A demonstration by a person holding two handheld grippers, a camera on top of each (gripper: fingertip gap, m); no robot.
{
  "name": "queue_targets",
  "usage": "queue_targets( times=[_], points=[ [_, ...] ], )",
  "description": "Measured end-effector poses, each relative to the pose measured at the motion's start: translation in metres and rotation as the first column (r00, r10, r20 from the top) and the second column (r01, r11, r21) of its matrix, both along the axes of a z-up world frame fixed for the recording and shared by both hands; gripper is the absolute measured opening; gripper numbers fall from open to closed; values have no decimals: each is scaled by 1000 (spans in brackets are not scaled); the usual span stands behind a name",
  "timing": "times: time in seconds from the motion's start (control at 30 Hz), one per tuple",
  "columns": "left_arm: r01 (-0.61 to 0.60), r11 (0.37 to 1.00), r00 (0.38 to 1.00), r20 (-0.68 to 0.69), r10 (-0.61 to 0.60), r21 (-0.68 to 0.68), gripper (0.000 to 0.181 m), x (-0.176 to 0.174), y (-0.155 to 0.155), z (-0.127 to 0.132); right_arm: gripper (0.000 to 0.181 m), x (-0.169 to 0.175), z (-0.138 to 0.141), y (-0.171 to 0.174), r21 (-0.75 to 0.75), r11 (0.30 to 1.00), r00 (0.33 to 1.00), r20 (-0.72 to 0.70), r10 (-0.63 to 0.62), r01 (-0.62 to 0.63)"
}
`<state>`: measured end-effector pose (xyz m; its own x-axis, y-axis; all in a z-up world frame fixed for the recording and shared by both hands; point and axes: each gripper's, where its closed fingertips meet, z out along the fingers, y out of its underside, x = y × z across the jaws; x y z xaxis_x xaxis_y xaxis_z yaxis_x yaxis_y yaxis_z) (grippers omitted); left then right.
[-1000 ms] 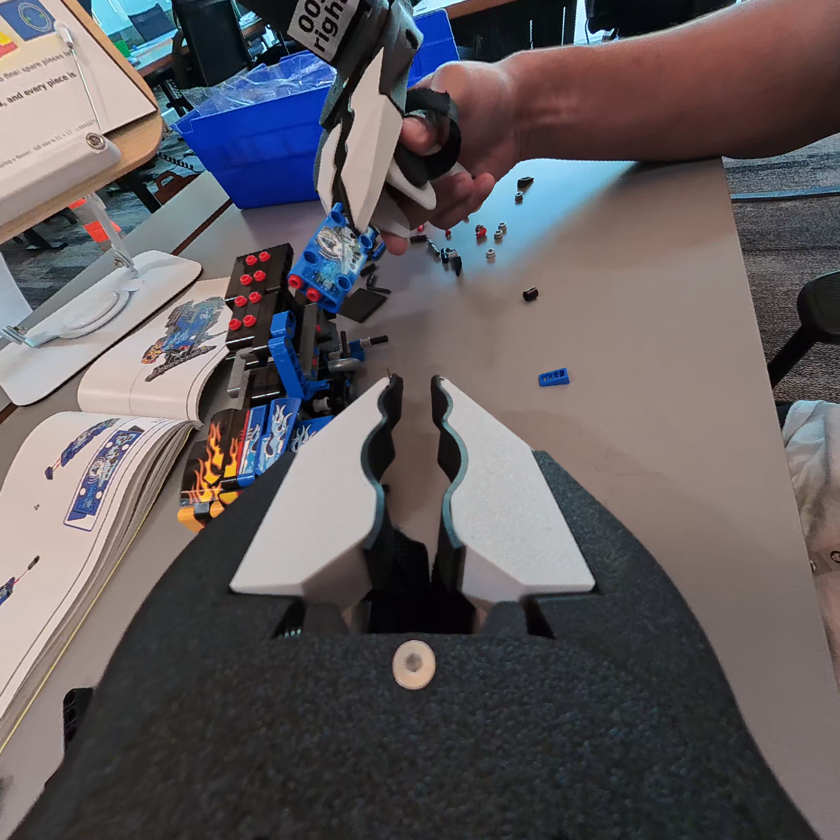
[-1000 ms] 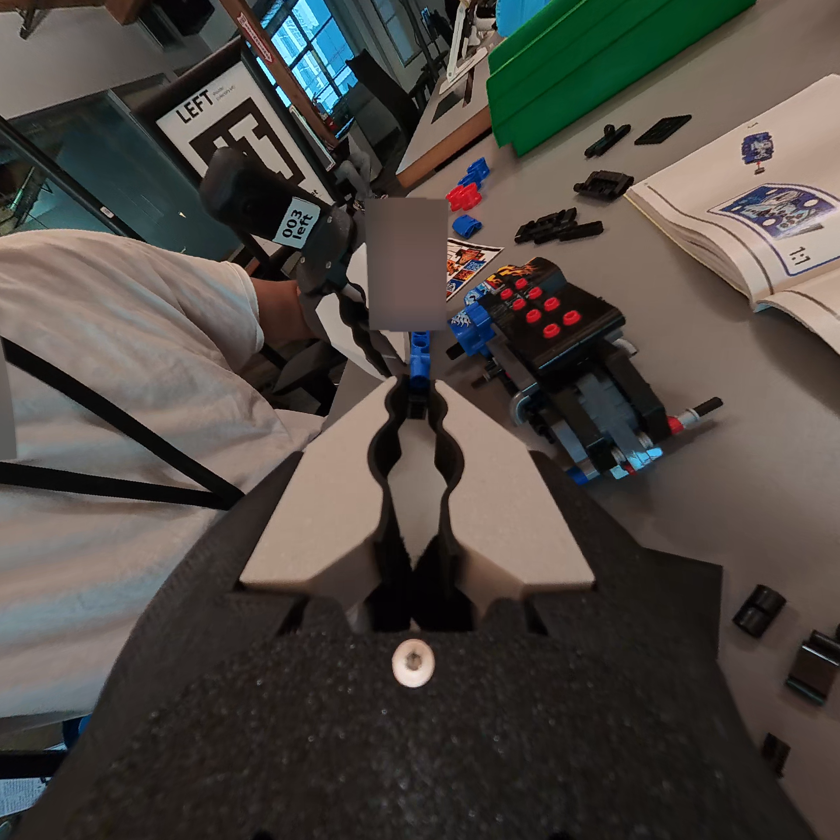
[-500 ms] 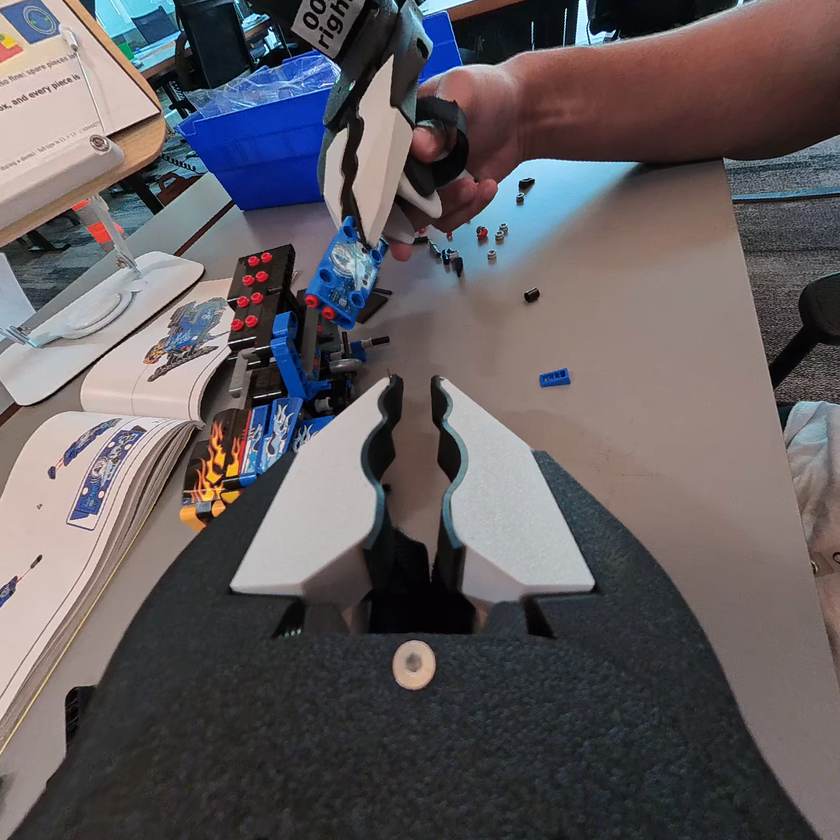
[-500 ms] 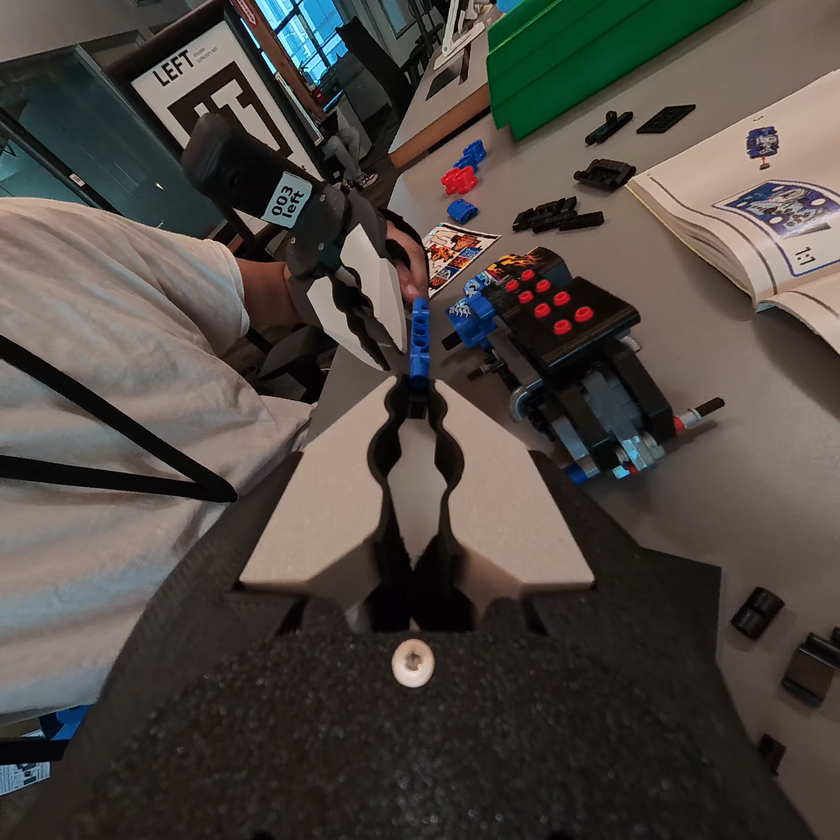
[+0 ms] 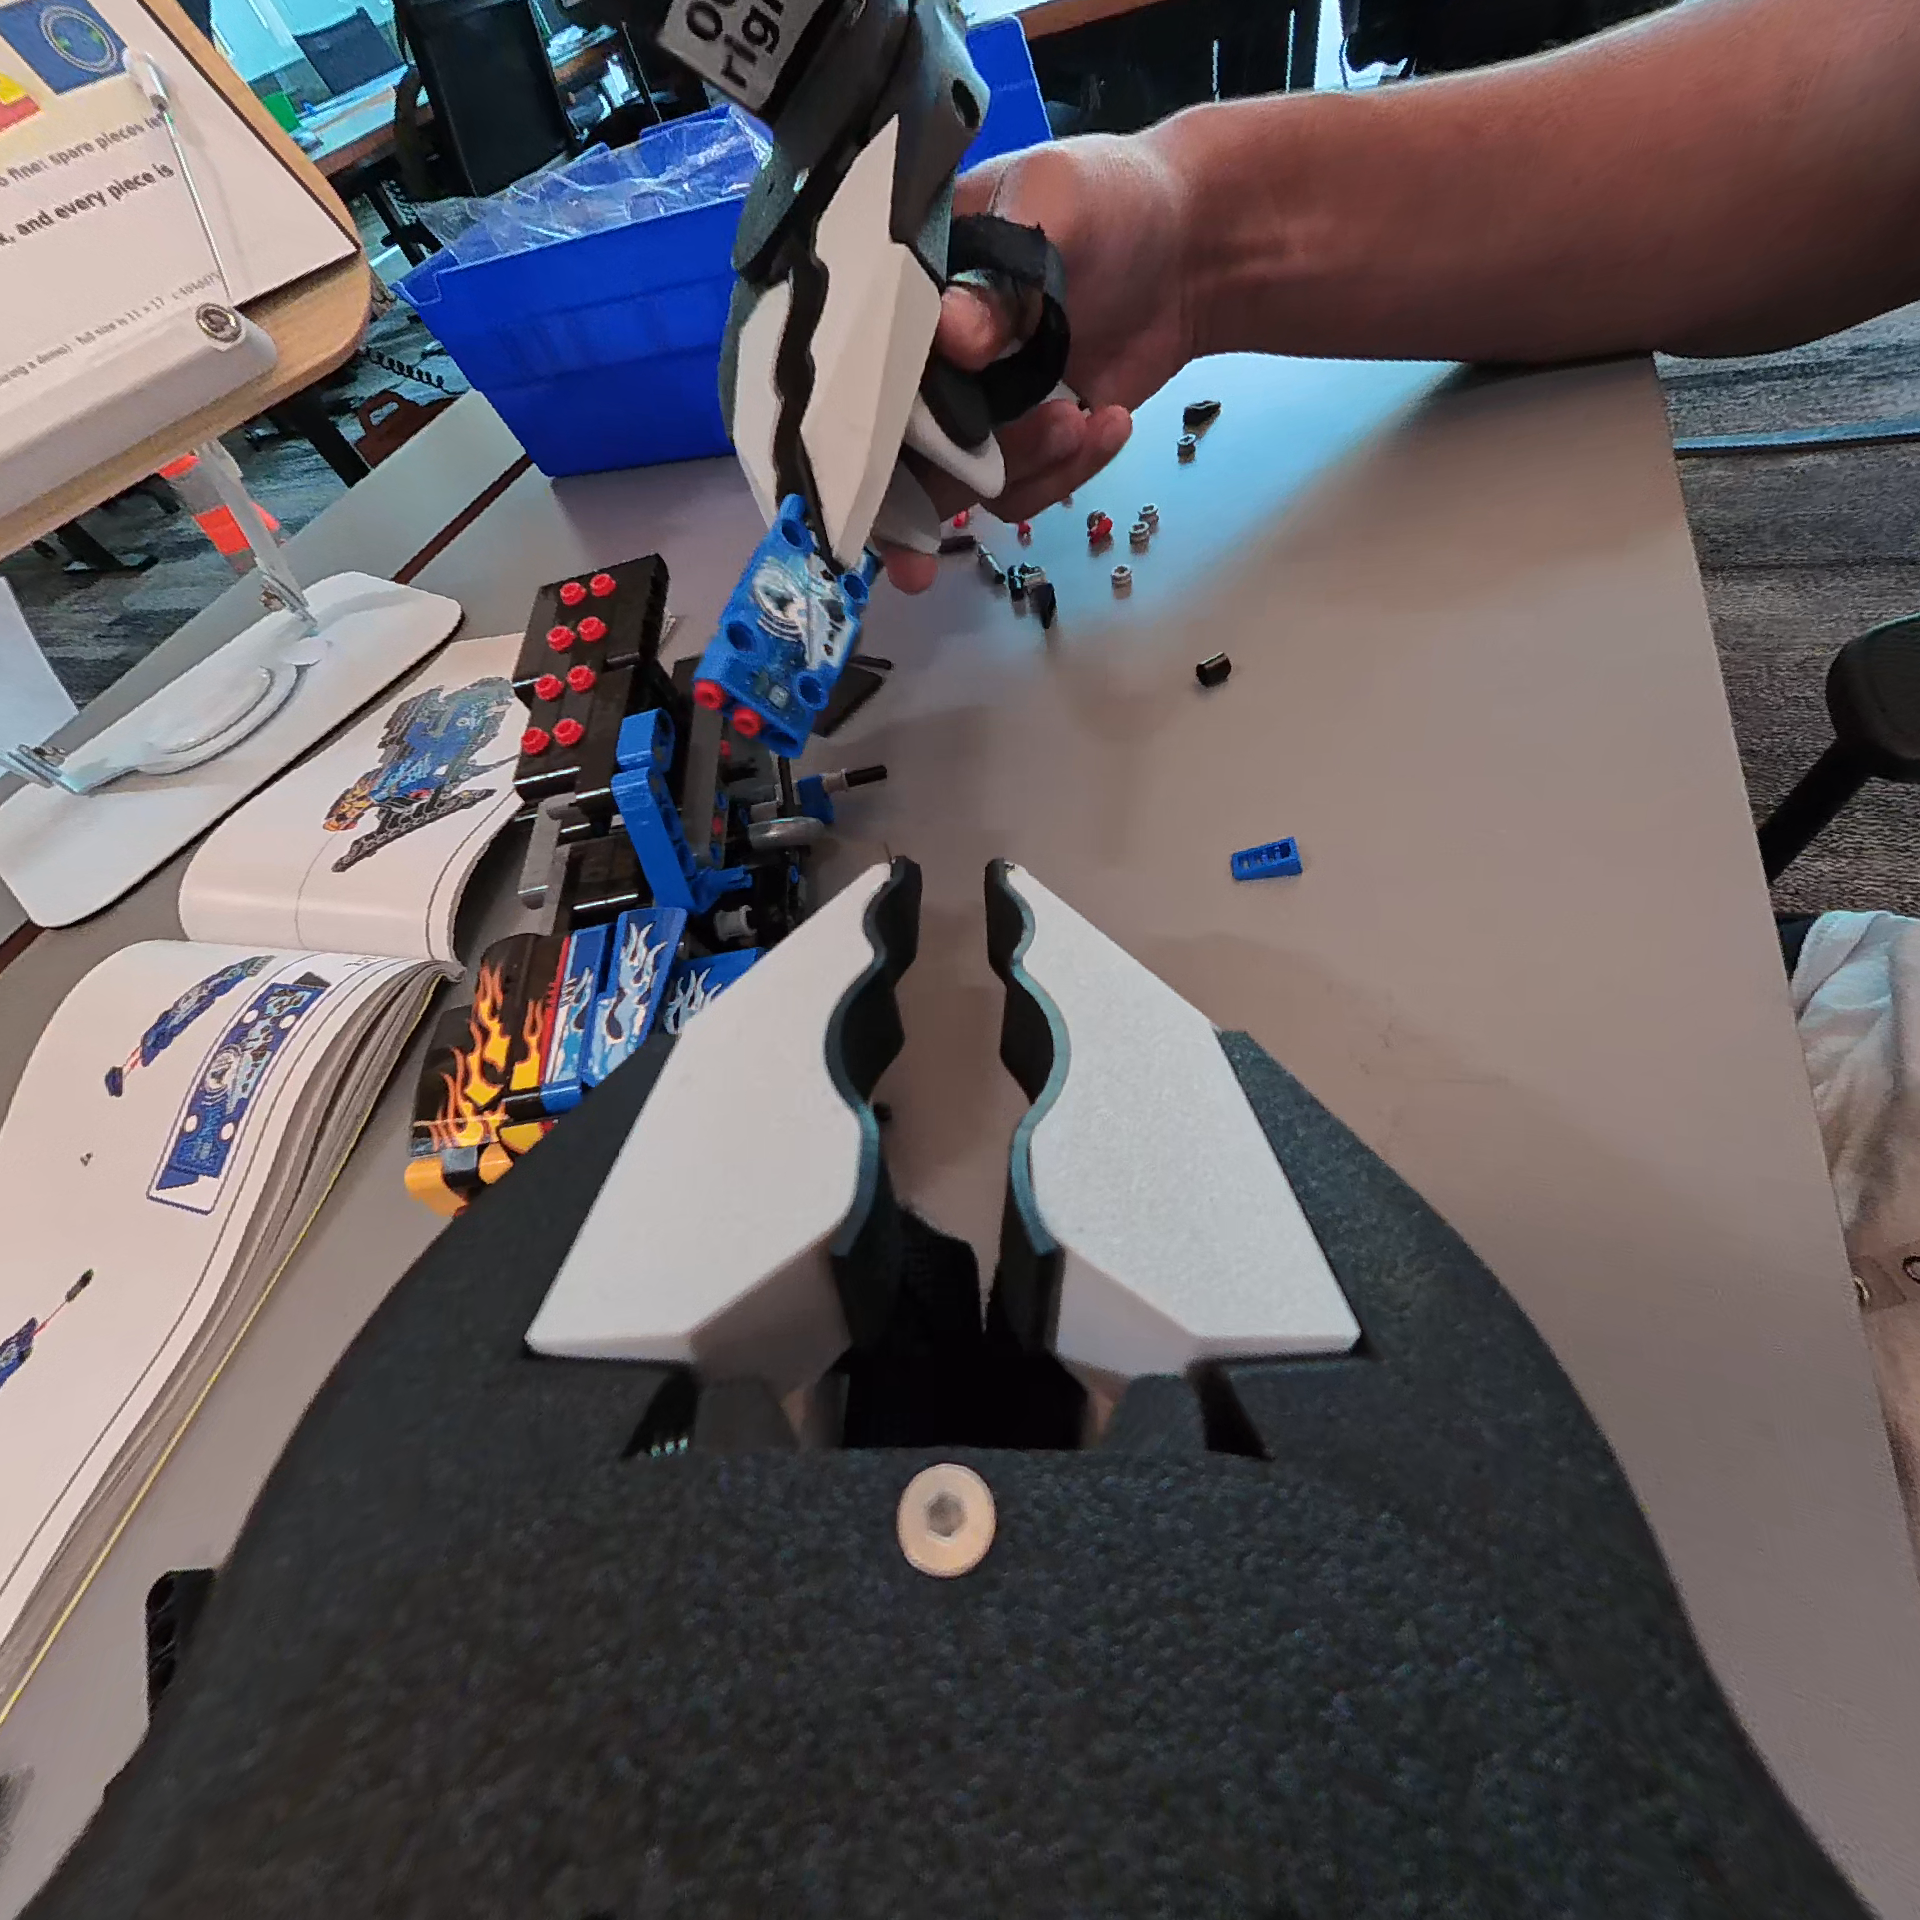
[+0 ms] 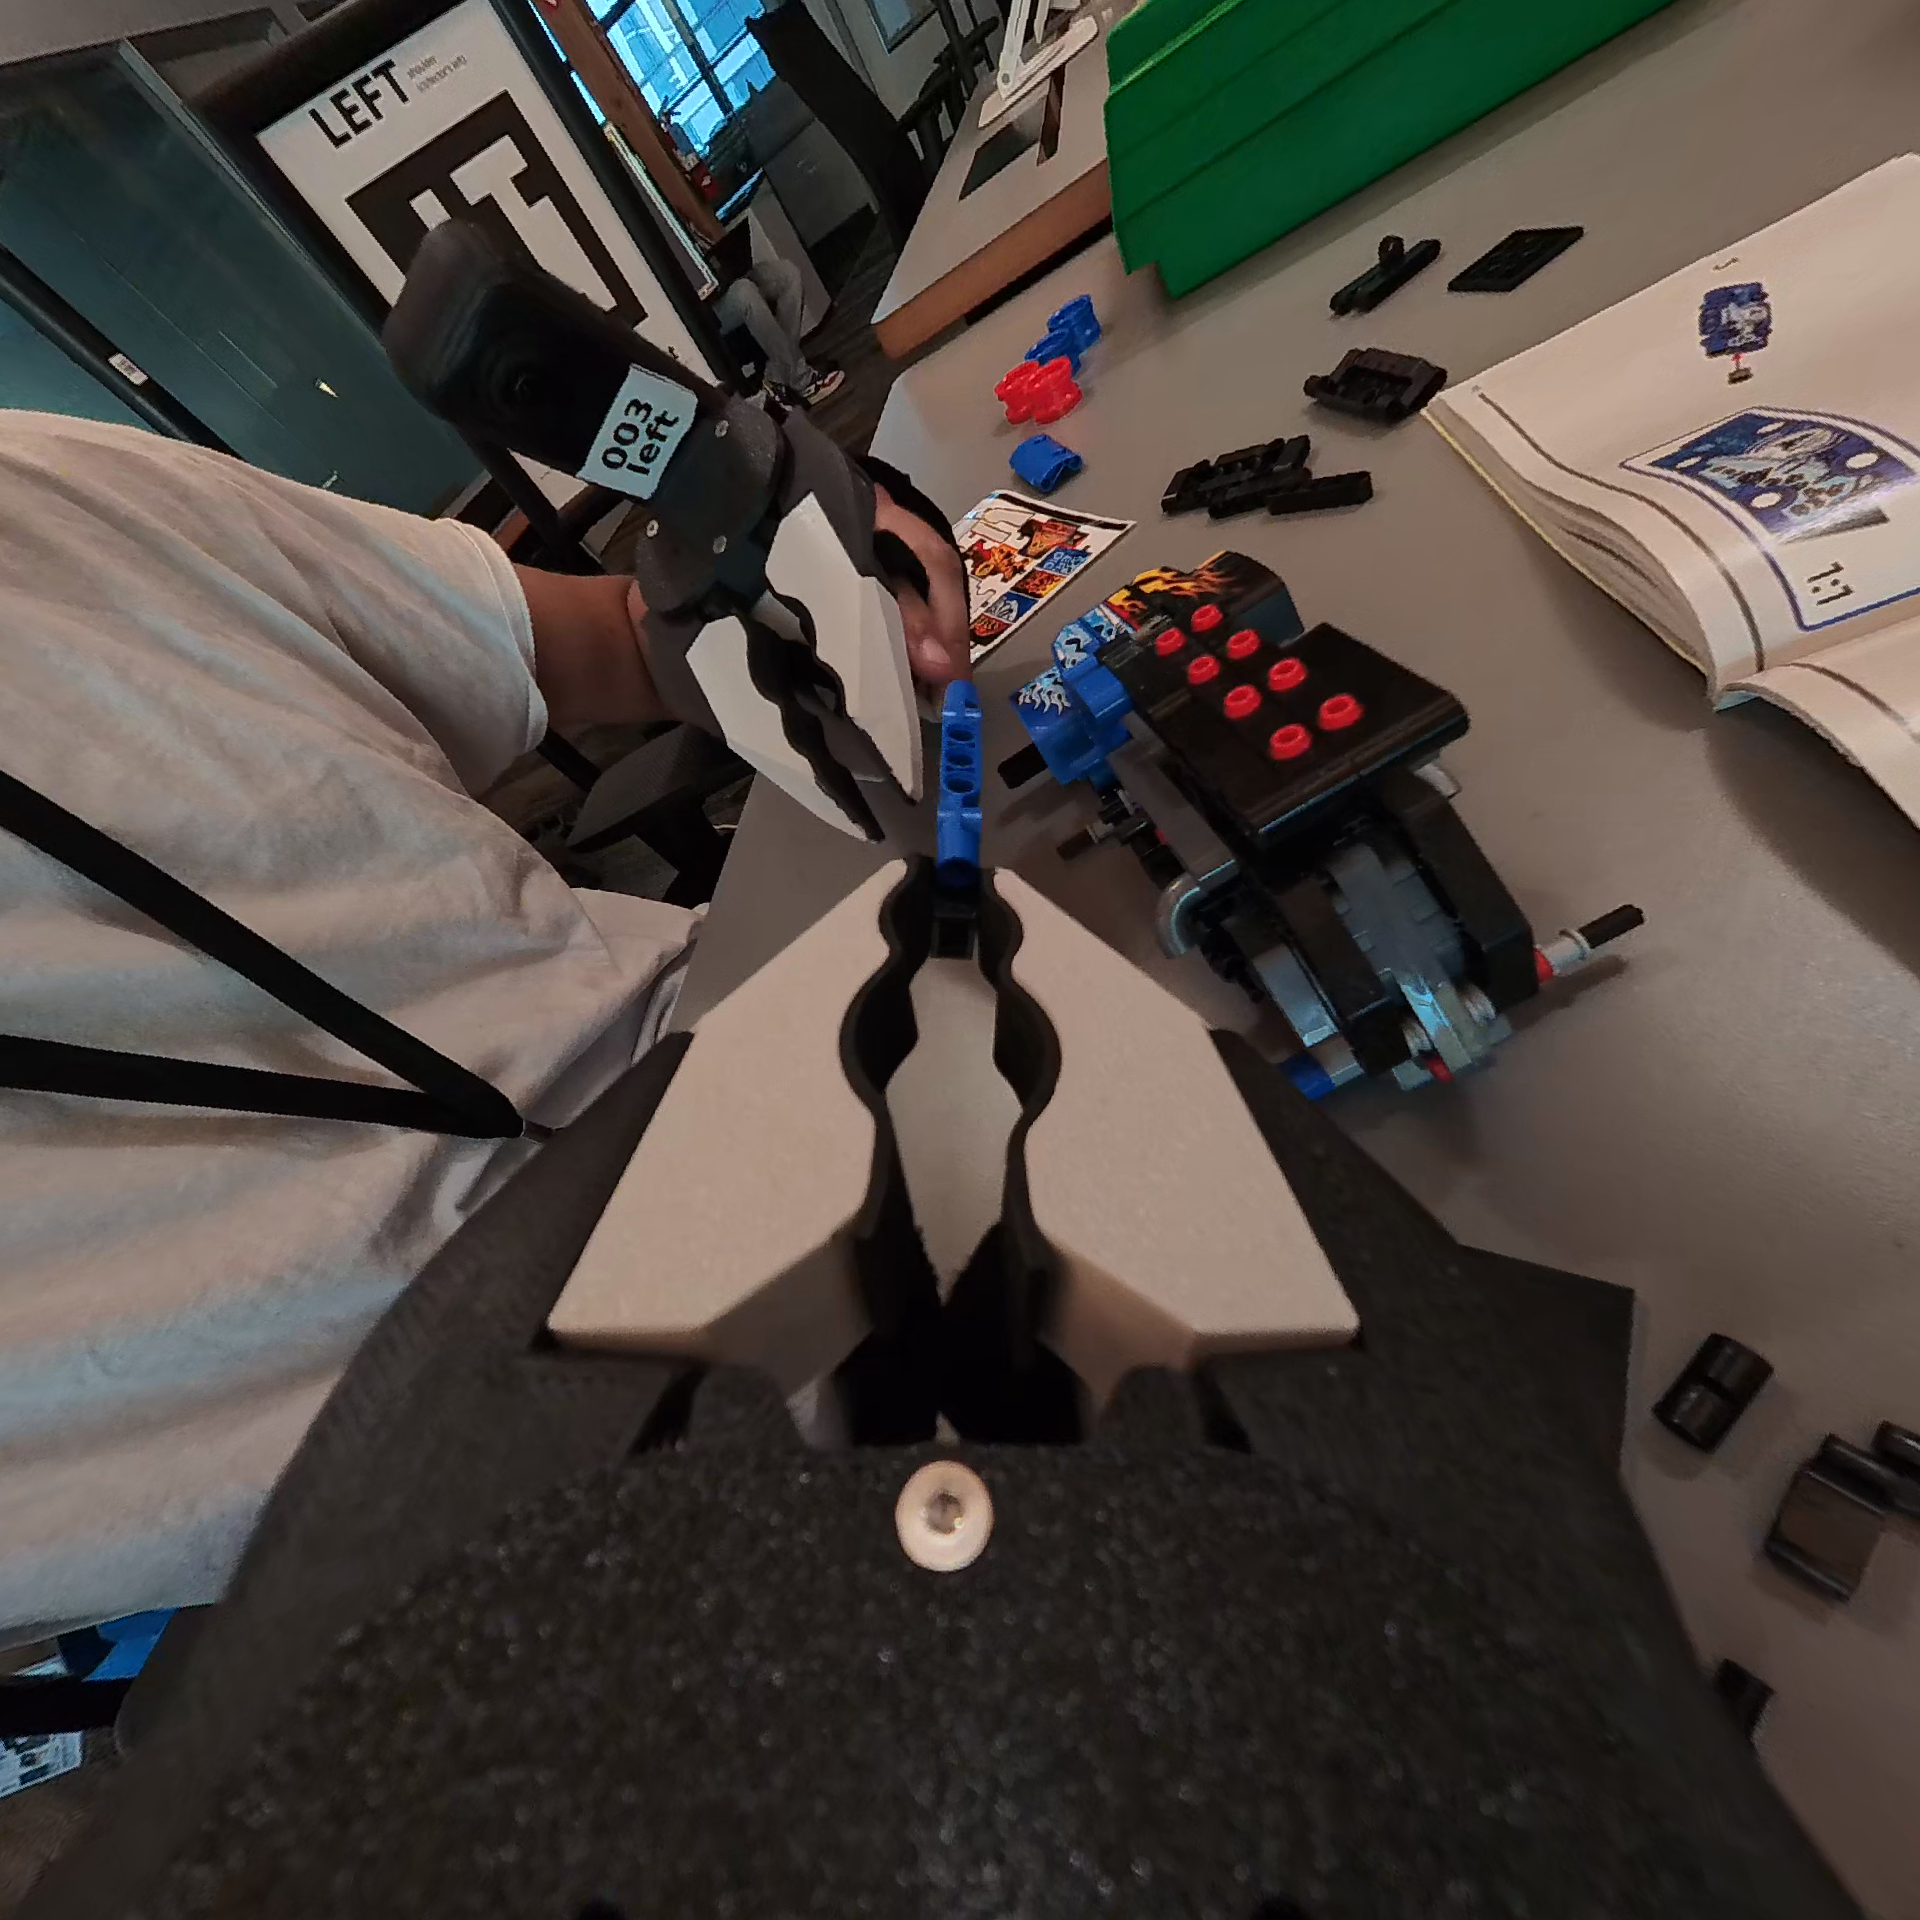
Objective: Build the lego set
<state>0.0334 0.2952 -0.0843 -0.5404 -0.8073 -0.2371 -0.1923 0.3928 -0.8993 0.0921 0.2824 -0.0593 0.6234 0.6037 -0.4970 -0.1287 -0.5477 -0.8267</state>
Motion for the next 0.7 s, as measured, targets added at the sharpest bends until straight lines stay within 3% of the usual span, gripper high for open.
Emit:
queue_targets(
  times=[0.17, 0.3, 0.53, 0.7],
  points=[
    [0, 1000, 1000, -2, 0, -3, 11, -1, 0, 0, 7, 33, 18, 4, 90, 986, 987, 67, -144, 138],
    [3, 1000, 1000, -5, -3, -5, 11, -1, -1, 0, 7, 45, 31, -2, 145, 977, 982, 83, -172, 159],
    [8, 1000, 1000, -19, -8, -23, 12, 0, 0, -1, 7, 33, 9, -1, 107, 990, 985, 134, -106, 92],
    [-74, 996, 997, -32, 73, -41, 35, 7, 23, 12, 7, 8, -16, -5, 111, 993, 964, 265, 9, -40]
  ],
)
